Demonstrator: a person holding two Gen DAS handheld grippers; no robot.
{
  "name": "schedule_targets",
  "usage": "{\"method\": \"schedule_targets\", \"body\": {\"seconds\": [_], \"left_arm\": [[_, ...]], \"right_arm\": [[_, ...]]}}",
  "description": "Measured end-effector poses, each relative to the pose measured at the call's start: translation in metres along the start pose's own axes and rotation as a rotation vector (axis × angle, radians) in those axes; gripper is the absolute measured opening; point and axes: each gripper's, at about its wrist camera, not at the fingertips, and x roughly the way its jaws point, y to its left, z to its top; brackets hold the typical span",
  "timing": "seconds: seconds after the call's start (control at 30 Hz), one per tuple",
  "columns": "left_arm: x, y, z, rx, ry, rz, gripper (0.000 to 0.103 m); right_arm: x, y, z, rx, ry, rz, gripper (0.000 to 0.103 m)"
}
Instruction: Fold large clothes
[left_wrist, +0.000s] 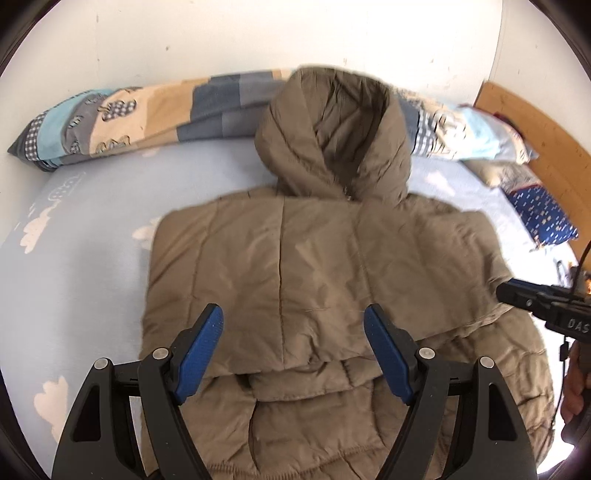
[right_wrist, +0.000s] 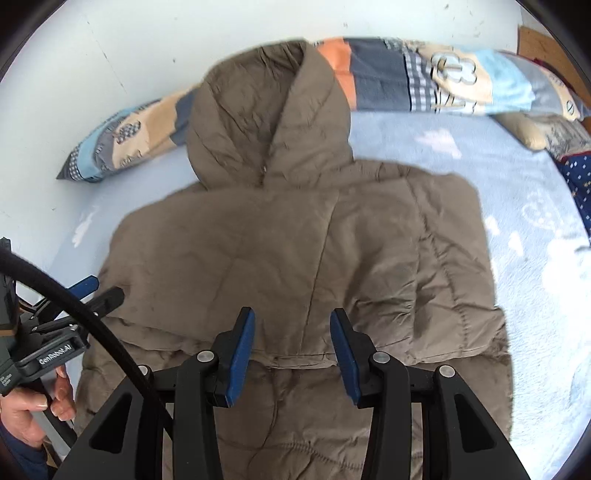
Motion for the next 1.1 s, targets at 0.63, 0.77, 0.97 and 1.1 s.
{"method": "schedule_targets", "body": {"seconds": [0.63,0.77,0.97,1.1], "left_arm": [[-0.099,-0.007,-0.033,-0.084,-0.090,-0.058,0.078],[-0.093,-0.010,-0.047,-0.077,-0.040,-0.048,0.078],[-0.112,0.035,-0.123,-0.128,0.079,-0.055,0.078],[-0.128,0.081,-0.198,-0.237,0.181,-0.040,0.078]], "right_arm": [[-0.073,-0.032,-0.035,0.114,-0.059,0.045,0.046],[-0.081,-0.027,-0.054,0.119,-0.041,0.036,0.046],[-0.108,-0.041,-0.106,0.074,-0.020,0.009,0.057],[-0.123,-0.093,-0.153,0.132,0.016,-0.015,0.057]]}}
